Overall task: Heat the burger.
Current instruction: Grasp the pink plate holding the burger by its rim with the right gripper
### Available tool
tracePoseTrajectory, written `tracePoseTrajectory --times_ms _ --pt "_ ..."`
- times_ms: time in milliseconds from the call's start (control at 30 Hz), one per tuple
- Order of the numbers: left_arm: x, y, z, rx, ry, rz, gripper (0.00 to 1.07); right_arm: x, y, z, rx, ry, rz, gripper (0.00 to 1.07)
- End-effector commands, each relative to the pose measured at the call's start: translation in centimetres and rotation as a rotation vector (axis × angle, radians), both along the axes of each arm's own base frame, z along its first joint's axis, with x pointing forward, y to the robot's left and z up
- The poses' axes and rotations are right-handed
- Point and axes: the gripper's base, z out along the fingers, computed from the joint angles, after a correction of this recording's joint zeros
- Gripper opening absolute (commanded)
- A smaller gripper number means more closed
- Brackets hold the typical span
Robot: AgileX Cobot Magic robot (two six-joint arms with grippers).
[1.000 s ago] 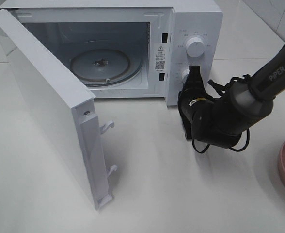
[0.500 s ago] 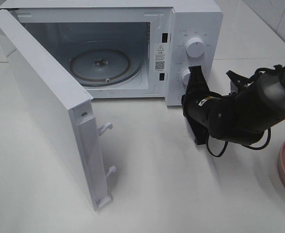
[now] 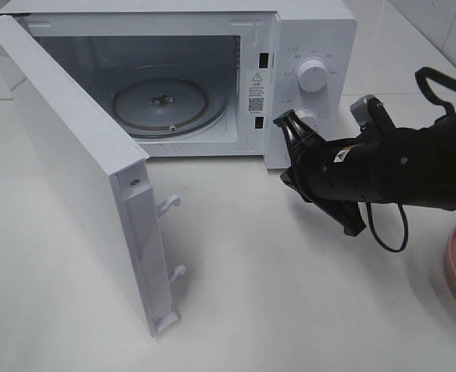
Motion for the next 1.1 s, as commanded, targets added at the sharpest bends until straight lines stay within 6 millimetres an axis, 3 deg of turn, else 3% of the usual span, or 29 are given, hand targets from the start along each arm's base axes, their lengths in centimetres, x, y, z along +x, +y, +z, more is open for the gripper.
tracePoseTrajectory --times_ms 33,267,733,933,1100 --pt "-0.2 -0.1 0.1 -0.007 -0.025 -0.001 1.0 -0.8 -0.1 0.7 -0.099 0.018 0.14 0.0" --pt "-0.2 -0.1 0.1 -0.007 -0.025 -0.001 1.0 -2.6 -1.5 2.5 -0.323 0.098 0.468 0.0" --pt "-0.2 -0.1 0.1 -0.007 -0.025 -0.001 1.0 -6.9 -3.7 6.2 -0.583 0.178 0.941 0.02" --pt "-0.2 -0.1 0.1 -0.007 -0.025 -0.001 1.0 -8.1 -4.4 6.8 -0.619 0.244 1.011 0.04" --pt "-0.2 -0.1 0.1 -0.007 -0.025 -0.001 1.0 -9.0 -5.8 7.4 -0.653 0.329 1.041 0.12"
